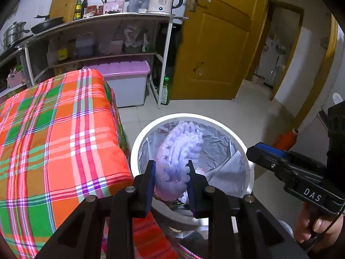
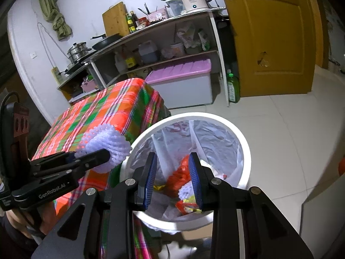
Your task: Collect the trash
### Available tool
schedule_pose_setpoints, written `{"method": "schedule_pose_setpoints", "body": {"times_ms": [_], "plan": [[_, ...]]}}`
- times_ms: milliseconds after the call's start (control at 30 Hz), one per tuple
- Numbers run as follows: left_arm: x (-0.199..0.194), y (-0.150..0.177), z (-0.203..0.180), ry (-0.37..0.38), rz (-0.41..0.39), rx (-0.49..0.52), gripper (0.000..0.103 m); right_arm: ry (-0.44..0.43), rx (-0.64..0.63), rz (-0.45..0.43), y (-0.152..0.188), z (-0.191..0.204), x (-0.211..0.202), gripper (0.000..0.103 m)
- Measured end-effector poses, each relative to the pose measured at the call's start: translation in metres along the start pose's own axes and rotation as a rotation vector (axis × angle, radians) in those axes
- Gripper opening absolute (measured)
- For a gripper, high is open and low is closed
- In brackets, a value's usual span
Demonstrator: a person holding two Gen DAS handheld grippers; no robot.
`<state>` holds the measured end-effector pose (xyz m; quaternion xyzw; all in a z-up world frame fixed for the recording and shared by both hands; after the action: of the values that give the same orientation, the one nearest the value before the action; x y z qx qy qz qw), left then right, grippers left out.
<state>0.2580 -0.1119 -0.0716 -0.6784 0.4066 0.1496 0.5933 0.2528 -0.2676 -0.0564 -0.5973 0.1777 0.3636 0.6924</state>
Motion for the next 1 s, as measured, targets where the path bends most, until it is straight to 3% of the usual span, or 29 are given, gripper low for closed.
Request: {"method": "schedule_pose_setpoints", "body": {"times_ms": [333, 467, 600, 1000], "plan": [[0.023, -0.001, 0.002, 0.013, 0.040, -0.005, 0.028, 0.005, 0.009, 0.016, 0.000, -0.004, 0.011, 0.032], [0.027, -0.001, 0.004, 0.022, 0.051, -0.024, 0.039, 0.001, 0.008, 0.022, 0.000, -0.003, 0.012, 0.032], [0.029, -0.001, 0.006, 0.028, 0.058, -0.035, 0.044, 0.003, 0.009, 0.021, 0.001, -0.003, 0.013, 0.032], [0.010, 0.001, 0.002, 0.051, 0.027, -0.037, 0.047, 0.013, -0.002, -0.002, 0.000, 0.004, 0.001, 0.032]]}}
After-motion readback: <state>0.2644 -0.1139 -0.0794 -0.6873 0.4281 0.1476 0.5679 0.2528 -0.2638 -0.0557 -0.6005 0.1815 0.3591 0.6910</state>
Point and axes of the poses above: each gripper's, at about its wrist camera, not at the fingertips, and x roughly the way its jaws point, z to its left, y to its underside, the point moved 5 cm from there along x, roughly the way its jaws point, and after that the axes turned 7 degrees about y, right-handed, at the moved point
